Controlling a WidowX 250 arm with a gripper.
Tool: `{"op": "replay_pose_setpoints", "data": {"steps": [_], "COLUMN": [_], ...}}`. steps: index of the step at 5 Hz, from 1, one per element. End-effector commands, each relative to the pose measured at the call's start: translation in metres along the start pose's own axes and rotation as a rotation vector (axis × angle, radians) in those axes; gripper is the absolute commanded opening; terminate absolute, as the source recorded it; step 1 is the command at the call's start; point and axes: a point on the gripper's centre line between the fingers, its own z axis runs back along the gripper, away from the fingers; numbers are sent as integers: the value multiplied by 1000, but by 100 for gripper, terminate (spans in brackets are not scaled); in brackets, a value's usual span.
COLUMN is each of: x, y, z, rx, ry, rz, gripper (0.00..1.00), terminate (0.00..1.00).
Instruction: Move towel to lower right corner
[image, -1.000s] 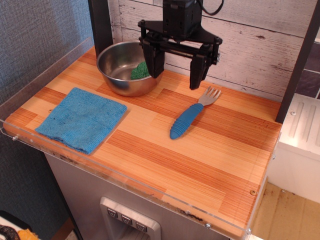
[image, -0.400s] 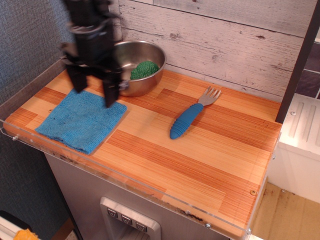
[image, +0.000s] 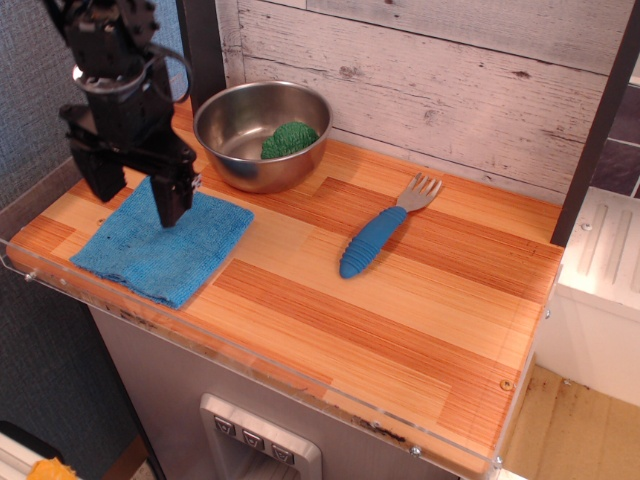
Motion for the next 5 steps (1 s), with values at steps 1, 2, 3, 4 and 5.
{"op": "replay_pose_setpoints", "data": {"steps": [1,2,3,4,5], "x": [11,14,14,10,-1], "y": [8,3,-1,-7,-23], "z": [-25,-40,-49,-52,-45], "rx": [-7,11,8,0,-56], "ry": [8,14,18,33,39], "rz": [-59,-131,-146,-156,-142], "gripper": [100,100,100,100,100], "terminate": [0,0,0,0,0]}}
